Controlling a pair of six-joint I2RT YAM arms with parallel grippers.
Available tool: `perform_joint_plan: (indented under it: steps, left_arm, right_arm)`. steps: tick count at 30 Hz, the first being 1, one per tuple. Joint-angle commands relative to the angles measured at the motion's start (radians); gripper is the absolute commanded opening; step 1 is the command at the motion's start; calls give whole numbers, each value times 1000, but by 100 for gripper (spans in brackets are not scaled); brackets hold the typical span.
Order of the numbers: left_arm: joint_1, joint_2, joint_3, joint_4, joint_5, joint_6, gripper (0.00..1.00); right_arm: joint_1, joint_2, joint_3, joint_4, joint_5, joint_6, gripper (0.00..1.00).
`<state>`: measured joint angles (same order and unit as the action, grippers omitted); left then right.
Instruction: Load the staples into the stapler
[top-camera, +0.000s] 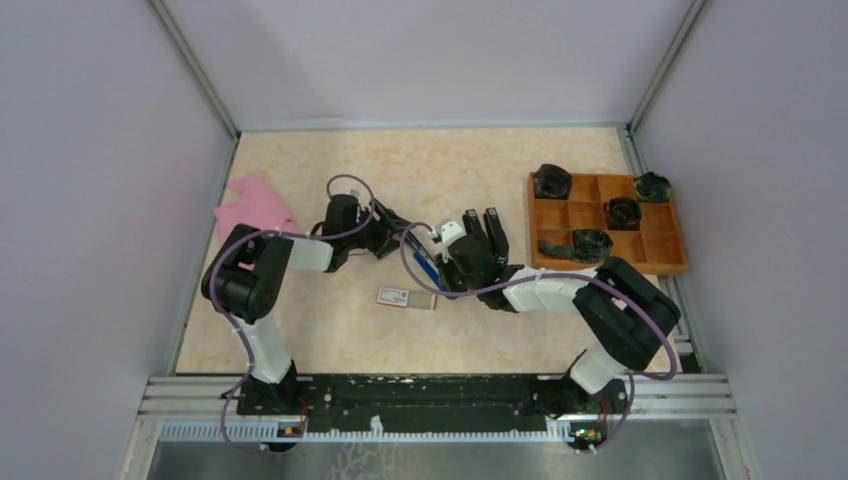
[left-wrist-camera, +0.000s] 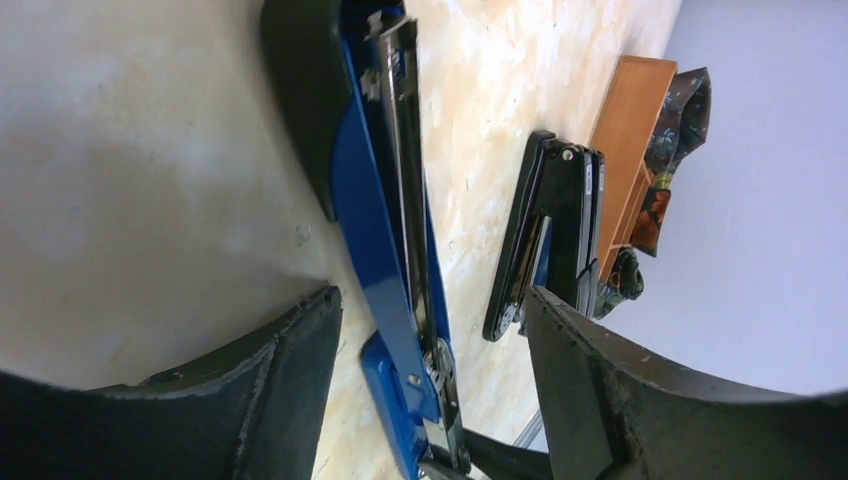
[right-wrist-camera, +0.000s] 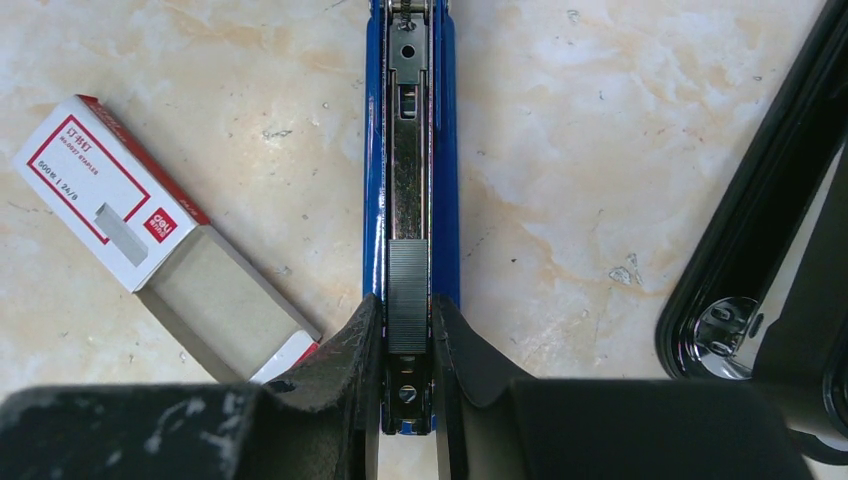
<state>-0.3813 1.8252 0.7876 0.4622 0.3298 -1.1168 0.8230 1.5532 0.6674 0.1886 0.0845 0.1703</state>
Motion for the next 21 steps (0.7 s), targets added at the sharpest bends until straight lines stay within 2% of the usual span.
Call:
perform_joint_plan:
  steps: [1, 8, 21]
  left_arm:
    - [1, 68, -1, 116, -3, -39, 71]
    - [9, 97, -31, 309, -24, -12, 58]
    - [7, 5, -8, 400, -72, 260, 52]
  right_arm:
    - [19, -22, 2, 78, -52, -18, 0]
    - [21, -18, 0, 81, -45, -28, 0]
    - [24, -2, -4, 97, -40, -34, 0]
